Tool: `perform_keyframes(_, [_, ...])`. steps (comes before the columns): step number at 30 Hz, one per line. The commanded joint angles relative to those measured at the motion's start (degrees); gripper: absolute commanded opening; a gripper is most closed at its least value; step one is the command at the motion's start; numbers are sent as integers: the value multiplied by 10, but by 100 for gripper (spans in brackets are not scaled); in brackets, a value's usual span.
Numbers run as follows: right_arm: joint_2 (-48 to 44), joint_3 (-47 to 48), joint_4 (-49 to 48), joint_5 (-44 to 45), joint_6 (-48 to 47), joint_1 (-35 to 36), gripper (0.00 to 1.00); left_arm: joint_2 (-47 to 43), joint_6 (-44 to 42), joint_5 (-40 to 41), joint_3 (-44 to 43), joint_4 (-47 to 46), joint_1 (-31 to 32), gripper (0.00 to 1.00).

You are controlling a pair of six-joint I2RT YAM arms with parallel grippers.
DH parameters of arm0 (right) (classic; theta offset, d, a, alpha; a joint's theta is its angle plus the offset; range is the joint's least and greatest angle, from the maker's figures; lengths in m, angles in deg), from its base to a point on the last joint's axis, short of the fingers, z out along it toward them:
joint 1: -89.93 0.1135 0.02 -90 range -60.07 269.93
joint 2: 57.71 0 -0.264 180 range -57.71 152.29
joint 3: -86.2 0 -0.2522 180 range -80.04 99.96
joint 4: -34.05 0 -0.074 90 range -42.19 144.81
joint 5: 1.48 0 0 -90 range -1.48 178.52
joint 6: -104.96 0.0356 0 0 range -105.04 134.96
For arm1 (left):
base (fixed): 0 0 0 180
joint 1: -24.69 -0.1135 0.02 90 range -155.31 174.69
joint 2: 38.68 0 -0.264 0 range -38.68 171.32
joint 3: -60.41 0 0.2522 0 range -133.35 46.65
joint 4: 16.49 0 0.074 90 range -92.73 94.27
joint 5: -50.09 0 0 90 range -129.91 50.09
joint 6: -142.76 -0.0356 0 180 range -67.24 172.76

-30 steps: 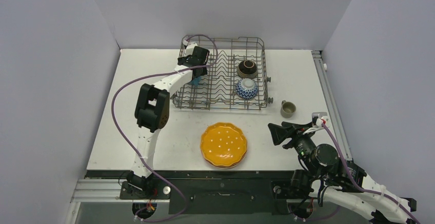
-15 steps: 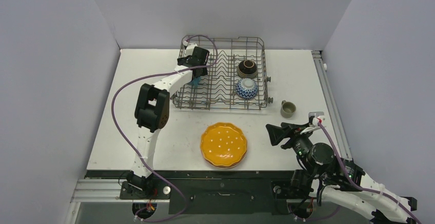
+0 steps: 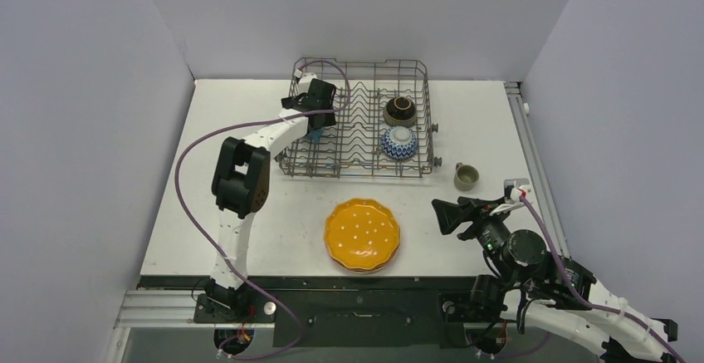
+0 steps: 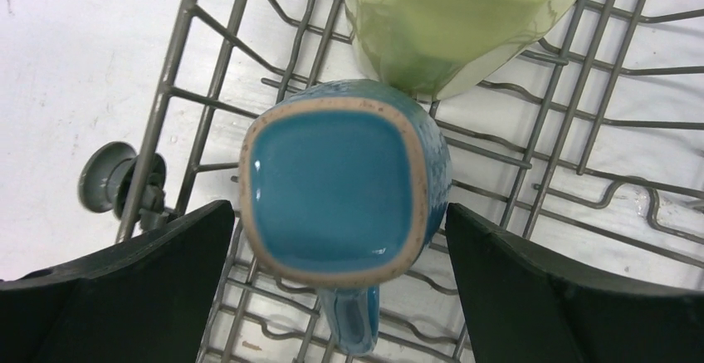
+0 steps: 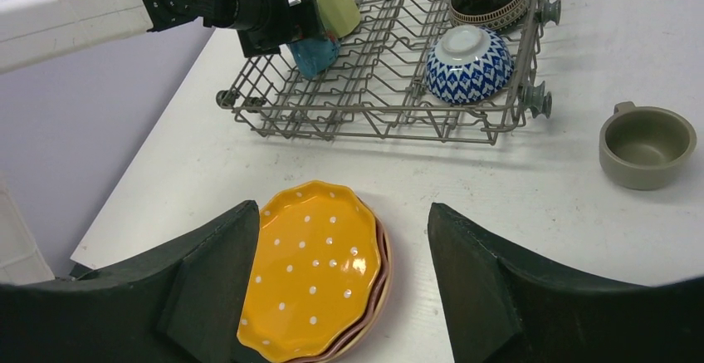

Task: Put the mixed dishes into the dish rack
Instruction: Turn the cup upside down in the dish rack.

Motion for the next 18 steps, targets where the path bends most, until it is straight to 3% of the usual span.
perform_keyframes(1, [8, 28, 10, 16, 8, 2, 70, -74, -3, -1, 15, -28, -2, 96])
perform_keyframes(18, [73, 133, 110, 101, 31, 2, 70, -217, -15, -84, 95, -13, 12, 96])
